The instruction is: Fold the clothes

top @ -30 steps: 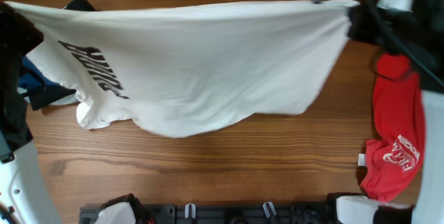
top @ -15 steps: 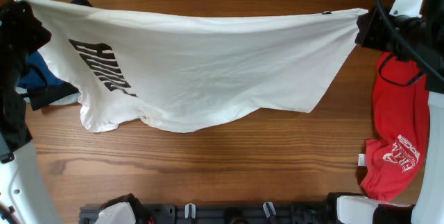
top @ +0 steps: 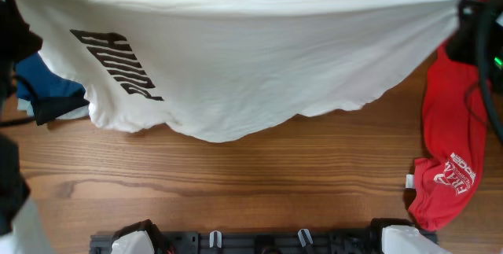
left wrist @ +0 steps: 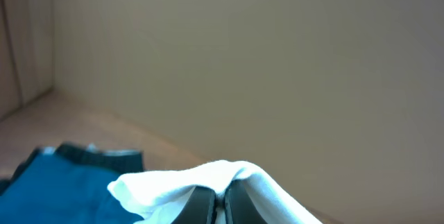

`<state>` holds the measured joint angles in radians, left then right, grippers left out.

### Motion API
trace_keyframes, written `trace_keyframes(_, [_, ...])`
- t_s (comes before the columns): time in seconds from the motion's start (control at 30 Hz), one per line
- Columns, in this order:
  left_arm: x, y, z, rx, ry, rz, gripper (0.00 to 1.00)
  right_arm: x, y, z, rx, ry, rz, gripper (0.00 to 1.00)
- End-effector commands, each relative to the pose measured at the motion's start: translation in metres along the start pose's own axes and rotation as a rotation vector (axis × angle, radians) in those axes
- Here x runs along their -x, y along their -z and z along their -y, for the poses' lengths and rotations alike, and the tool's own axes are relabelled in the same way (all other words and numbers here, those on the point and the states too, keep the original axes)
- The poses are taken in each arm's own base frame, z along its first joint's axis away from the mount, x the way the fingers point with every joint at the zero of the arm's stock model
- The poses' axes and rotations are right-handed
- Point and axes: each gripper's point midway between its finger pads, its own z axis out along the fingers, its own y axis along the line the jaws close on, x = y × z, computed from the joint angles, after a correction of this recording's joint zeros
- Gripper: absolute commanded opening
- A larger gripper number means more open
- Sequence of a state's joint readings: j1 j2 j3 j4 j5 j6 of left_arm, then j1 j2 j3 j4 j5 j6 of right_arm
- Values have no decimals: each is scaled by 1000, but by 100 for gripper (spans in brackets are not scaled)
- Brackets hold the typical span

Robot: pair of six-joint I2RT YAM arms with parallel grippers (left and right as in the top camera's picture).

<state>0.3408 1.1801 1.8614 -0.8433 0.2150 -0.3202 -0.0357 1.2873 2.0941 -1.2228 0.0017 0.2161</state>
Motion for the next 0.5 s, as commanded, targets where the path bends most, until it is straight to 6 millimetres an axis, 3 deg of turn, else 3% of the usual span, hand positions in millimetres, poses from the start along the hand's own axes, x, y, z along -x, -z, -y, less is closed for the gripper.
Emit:
trace_keyframes(0.0, [33,47,33,-100,-34,115,4,29,55,11,-57,-30,174,4])
trace_keyframes(0.13, [40,68,41,-112,-43,147,4,36,81,9,-42,-33,240,4])
trace_keyframes(0.23, [40,72,42,-113,-43,147,4,38,81,9,-41,-32,244,4])
trace_keyframes(0.37, [29,56,43,-146,-35,83,4,33,52,10,-55,-29,179,4])
trace_keyframes(0.47, [14,23,44,-183,-17,-14,4,24,11,11,-69,-25,79,4])
